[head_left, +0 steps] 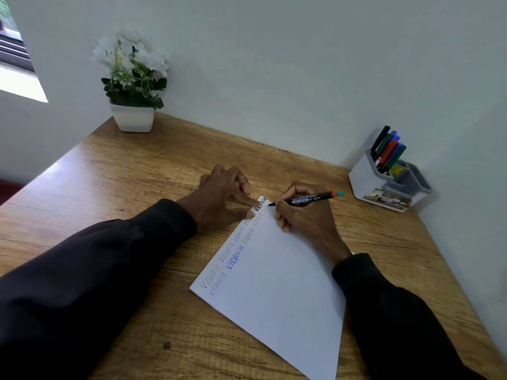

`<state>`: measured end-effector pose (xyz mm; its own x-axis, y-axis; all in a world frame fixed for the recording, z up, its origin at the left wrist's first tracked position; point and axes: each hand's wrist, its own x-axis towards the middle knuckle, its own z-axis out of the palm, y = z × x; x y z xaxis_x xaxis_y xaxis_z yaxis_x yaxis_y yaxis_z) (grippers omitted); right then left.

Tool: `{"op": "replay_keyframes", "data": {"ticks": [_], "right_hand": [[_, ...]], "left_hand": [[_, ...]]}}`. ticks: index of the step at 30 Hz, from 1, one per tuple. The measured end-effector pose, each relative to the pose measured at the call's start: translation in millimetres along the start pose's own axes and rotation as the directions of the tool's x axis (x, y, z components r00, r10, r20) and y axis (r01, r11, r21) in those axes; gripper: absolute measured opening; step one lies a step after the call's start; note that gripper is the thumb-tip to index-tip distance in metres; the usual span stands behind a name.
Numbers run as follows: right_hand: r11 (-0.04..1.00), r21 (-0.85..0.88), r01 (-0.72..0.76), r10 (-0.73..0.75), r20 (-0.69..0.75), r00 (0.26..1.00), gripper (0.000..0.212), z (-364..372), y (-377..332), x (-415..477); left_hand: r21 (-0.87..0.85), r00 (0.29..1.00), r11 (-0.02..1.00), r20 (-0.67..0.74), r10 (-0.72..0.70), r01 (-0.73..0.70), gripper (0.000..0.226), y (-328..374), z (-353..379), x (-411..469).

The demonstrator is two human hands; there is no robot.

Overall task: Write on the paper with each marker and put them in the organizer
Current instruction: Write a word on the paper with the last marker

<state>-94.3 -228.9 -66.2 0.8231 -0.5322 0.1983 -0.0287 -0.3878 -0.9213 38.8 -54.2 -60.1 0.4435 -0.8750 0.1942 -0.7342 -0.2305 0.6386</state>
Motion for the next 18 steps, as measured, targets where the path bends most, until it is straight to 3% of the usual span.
{"op": "replay_keyframes", "data": {"ticks": [3, 8, 18], "right_hand": [[1.000, 0.001, -0.016, 0.016, -0.006, 1.000, 0.017, 1.1, -0.6, 0.5], [0.999, -0.029, -0.032, 0.031, -0.026, 0.999, 0.014, 1.6, -3.4, 0.5], [0.999, -0.019, -0.044, 0.043, -0.037, 0.998, 0.015, 1.1, -1.1, 1.3]], "left_hand": [[-0.002, 1.000, 1.000, 0.003, 0.008, -0.008, 0.022, 0.9, -1.5, -0.5], [-0.037, 1.000, 0.999, -0.001, 0.009, -0.009, 0.038, 4.9, -3.0, -1.9], [-0.029, 1.000, 1.000, -0.019, 0.007, -0.007, 0.029, 0.3, -0.1, -0.5]]}}
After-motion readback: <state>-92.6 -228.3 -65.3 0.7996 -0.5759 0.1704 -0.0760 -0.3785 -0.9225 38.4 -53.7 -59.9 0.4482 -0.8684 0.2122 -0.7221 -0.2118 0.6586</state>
